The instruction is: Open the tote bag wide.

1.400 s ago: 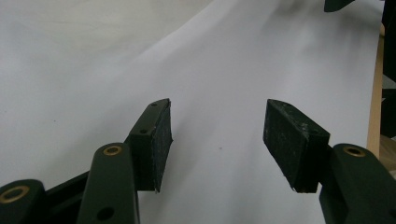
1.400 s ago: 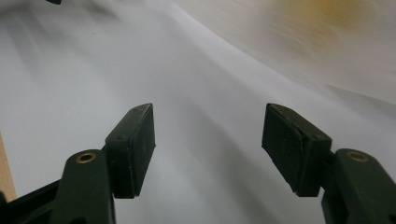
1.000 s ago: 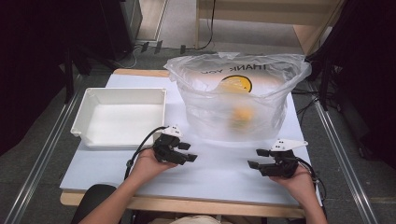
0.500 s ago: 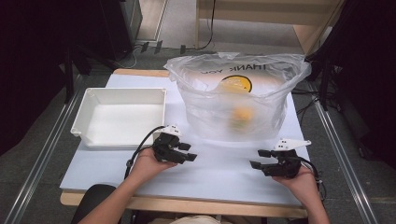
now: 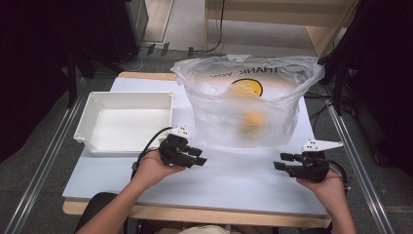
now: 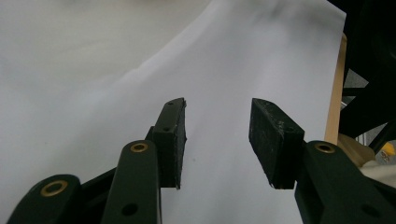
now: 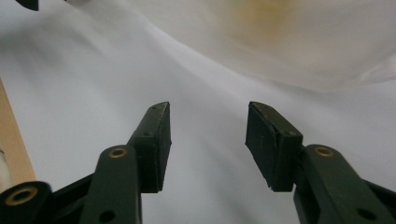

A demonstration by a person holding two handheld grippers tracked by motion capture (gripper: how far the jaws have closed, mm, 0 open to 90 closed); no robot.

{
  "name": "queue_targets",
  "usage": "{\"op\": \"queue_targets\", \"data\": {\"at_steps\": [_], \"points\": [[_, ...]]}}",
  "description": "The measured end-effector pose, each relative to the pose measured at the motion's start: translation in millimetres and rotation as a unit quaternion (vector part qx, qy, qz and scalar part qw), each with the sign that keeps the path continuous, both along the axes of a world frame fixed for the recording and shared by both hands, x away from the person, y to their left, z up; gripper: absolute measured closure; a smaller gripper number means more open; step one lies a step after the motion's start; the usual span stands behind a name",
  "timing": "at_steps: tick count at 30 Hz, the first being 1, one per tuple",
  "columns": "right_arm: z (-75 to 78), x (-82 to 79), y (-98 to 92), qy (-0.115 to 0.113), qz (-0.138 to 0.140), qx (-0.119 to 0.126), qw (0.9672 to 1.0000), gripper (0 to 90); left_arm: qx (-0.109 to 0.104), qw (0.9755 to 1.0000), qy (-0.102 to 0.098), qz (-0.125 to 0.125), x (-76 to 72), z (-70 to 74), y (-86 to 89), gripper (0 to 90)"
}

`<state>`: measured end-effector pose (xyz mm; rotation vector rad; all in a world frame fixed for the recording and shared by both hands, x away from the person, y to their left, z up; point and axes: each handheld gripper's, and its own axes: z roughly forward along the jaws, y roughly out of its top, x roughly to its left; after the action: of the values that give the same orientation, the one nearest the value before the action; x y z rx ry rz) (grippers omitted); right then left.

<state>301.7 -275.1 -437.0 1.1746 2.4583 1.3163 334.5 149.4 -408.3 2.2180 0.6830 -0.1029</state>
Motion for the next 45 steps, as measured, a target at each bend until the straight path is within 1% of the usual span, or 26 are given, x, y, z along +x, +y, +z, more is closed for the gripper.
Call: {"op": "queue_targets", "data": {"at_steps": [2, 3, 4, 5, 7, 9, 10, 12, 14, 15, 16, 20, 21, 24, 26, 29, 30, 34, 35, 36, 37, 38, 39, 40, 43, 45], "points": [[2.4, 1.4, -3.0, -0.002, -0.003, 0.002, 1.0, 52.7, -0.001, 1.0, -0.002, -0.002, 0.6, 3.7, 0.6, 56.6], [7.7, 3.7, -9.2, -0.003, -0.001, 0.008, 1.0, 54.3, -0.003, 1.0, -0.006, -0.003, 2.0, 11.3, 2.1, 56.6], [7.7, 3.7, -9.2, -0.003, -0.001, 0.008, 1.0, 54.3, -0.003, 1.0, -0.006, -0.003, 2.0, 11.3, 2.1, 56.5], [13.1, 5.8, -15.3, -0.007, 0.008, 0.012, 0.9999, 55.3, -0.005, 1.0, -0.006, -0.003, 2.5, 14.9, 2.8, 56.5], [18.5, 8.7, -22.5, -0.013, 0.013, 0.016, 0.9997, 56.6, -0.01, 0.9999, -0.009, -0.004, 3.9, 20.8, 4.3, 56.5], [21.0, 10.6, -26.3, -0.014, 0.014, 0.017, 0.9997, 56.7, -0.012, 0.9999, -0.004, -0.006, 5.6, 26.1, 5.6, 56.5], [24.9, 15.1, -34.3, -0.016, 0.017, 0.025, 0.9994, 57.5, -0.011, 0.9999, -0.004, -0.008, 6.2, 28.6, 6.2, 56.5], [27.8, 20.2, -41.2, -0.013, 0.018, 0.03, 0.9993, 58.3, -0.013, 0.9999, -0.003, -0.009, 7.6, 32.6, 7.4, 56.3], [29.1, 22.9, -43.7, -0.015, 0.018, 0.029, 0.9993, 58.7, -0.015, 0.9998, -0.005, -0.009, 9.4, 36.2, 8.7, 56.2], [30.8, 25.2, -45.6, -0.012, 0.015, 0.029, 0.9994, 58.8, -0.019, 0.9998, -0.003, -0.01, 10.5, 37.5, 9.0, 56.2], [34.4, 30.5, -49.0, -0.011, 0.01, 0.028, 0.9995, 59.9, -0.02, 0.9997, -0.003, -0.011, 11.8, 40.1, 9.2, 56.2], [41.0, 39.4, -52.8, -0.004, 0.007, 0.027, 0.9996, 61.8, -0.023, 0.9996, -0.005, -0.015, 12.3, 43.5, 9.2, 58.3], [45.1, 43.6, -54.2, -0.005, 0.008, 0.029, 0.9995, 63.6, -0.026, 0.9994, -0.01, -0.02, 12.3, 46.2, 9.7, 58.9], [50.4, 48.6, -56.1, -0.007, 0.011, 0.026, 0.9996, 64.1, -0.028, 0.9993, -0.007, -0.021, 13.9, 50.2, 11.4, 59.9], [58.0, 56.9, -58.5, -0.008, 0.009, 0.021, 0.9997, 65.2, -0.034, 0.9992, -0.008, -0.019, 16.4, 56.4, 13.7, 60.7], [62.5, 62.6, -60.7, -0.007, 0.004, 0.024, 0.9997, 66.7, -0.038, 0.9991, -0.004, -0.019, 18.4, 61.0, 14.5, 62.5], [67.0, 68.9, -63.4, -0.006, -0.001, 0.032, 0.9995, 69.0, -0.041, 0.9989, -0.004, -0.021, 19.5, 64.8, 14.5, 63.1], [73.8, 76.4, -64.1, -0.01, -0.004, 0.024, 0.9997, 72.0, -0.035, 0.9991, -0.008, -0.024, 22.9, 72.2, 13.5, 63.3], [80.2, 82.5, -65.1, -0.013, -0.006, 0.021, 0.9997, 76.2, -0.038, 0.9989, -0.01, -0.024, 24.0, 76.1, 12.9, 63.3], [80.2, 82.5, -65.1, -0.013, -0.006, 0.021, 0.9997, 76.2, -0.041, 0.9988, -0.011, -0.025, 24.5, 78.8, 12.6, 63.3], [85.3, 87.5, -67.5, -0.013, -0.009, 0.021, 0.9997, 80.2, -0.04, 0.9986, -0.017, -0.029, 25.7, 86.4, 11.9, 63.1], [85.3, 87.5, -67.5, -0.013, -0.009, 0.021, 0.9997, 80.2, -0.04, 0.9986, -0.017, -0.029, 25.7, 86.4, 11.9, 63.1], [90.7, 93.8, -70.7, -0.013, -0.014, 0.026, 0.9995, 83.6, -0.041, 0.9984, -0.022, -0.033, 27.2, 93.4, 11.6, 63.2], [90.7, 93.8, -70.7, -0.013, -0.014, 0.026, 0.9995, 83.6, -0.041, 0.9984, -0.022, -0.033, 27.2, 93.4, 11.6, 63.5], [101.2, 104.8, -76.5, -0.013, -0.023, 0.035, 0.9991, 89.3, -0.047, 0.9982, -0.021, -0.033, 32.9, 103.8, 13.4, 66.2], [104.0, 107.2, -77.3, -0.016, -0.025, 0.038, 0.9989, 89.6, -0.045, 0.9981, -0.023, -0.034, 34.6, 106.4, 14.1, 66.8]]}}
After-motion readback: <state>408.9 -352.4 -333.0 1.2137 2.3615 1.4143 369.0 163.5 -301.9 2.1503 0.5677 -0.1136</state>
